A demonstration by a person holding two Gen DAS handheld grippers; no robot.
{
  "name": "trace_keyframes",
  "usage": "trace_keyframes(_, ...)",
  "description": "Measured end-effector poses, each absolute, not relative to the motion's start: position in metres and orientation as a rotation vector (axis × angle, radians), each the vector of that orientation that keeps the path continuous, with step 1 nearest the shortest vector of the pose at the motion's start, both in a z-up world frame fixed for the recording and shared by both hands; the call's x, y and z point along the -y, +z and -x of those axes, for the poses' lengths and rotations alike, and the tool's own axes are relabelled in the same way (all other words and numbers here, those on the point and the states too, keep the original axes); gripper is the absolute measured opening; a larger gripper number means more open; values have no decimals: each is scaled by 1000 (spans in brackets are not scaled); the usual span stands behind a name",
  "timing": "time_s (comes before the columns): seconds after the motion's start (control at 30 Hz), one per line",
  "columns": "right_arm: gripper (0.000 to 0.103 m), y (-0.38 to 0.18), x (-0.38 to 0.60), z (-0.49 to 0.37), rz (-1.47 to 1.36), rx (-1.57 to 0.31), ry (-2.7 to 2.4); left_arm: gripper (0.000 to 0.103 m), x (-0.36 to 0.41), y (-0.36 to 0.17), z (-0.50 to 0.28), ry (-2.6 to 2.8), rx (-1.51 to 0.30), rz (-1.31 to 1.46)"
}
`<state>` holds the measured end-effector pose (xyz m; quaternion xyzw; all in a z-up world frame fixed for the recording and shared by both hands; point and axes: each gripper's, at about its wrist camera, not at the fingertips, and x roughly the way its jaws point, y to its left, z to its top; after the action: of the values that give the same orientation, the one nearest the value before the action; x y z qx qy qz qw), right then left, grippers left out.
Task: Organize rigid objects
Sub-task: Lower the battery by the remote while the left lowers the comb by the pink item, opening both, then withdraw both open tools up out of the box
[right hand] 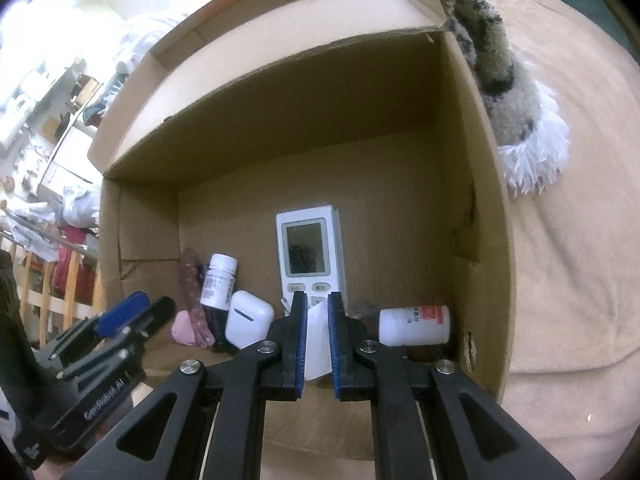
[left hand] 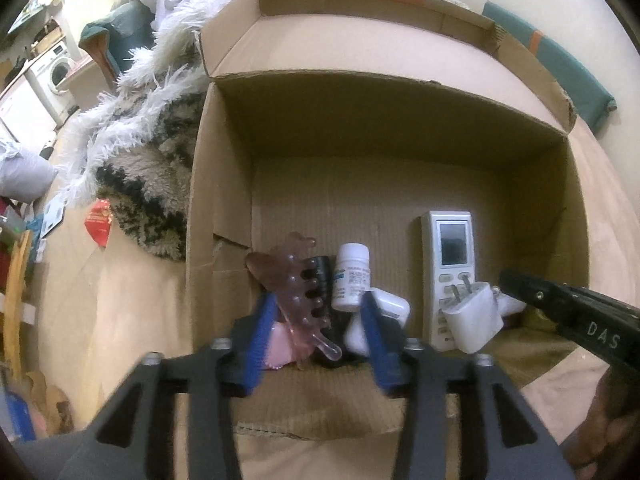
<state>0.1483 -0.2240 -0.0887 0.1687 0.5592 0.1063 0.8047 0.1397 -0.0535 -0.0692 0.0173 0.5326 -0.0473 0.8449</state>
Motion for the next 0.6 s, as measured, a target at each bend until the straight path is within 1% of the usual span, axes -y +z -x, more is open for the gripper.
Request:
trace_keyframes(0.03, 18, -88, 225, -148, -367, -1197, 231, 50, 54, -68, -139, -105, -1121, -34)
trace_keyframes(0.07, 29, -87, 225, -147, -371, -1192, 233, 50, 55, -67, -139, -110, -1119, -34)
trace_keyframes(0.1, 36, -86, 225, -147, -373, -1186, 238, 51, 56, -66, -138, -112, -1120, -37)
trace_keyframes(0.13, 57, -83, 225, -147, -376, -1177, 244, 54, 56, -66, -138, -113, -1122, -38)
trace_keyframes(0.17, 70, -81, 225, -147, -380, -1165, 246, 56, 56, -65, -137, -110, -1123, -39)
trace_keyframes(0.2, 71, -78, 226, -147, -387, -1148, 247, 59, 56, -64, -137, -107, -1122, -38)
trace_keyframes(0.23, 71, -77, 227, -147, -392, -1141, 249, 59, 56, -64, -137, -103, -1121, -38)
trace_keyframes(0.33, 76, -73, 228, -147, -409, -1132, 253, 59, 57, -62, -136, -93, -1116, -48)
trace_keyframes(0.4, 77, -73, 229, -147, -431, -1133, 269, 59, 57, -61, -135, -91, -1114, -56)
trace_keyframes(0.53, 83, -68, 226, -146, -424, -1124, 287, 59, 58, -57, -134, -98, -1111, -62)
trace_keyframes(0.6, 83, -65, 225, -144, -421, -1116, 291, 59, 58, -55, -131, -96, -1102, -64)
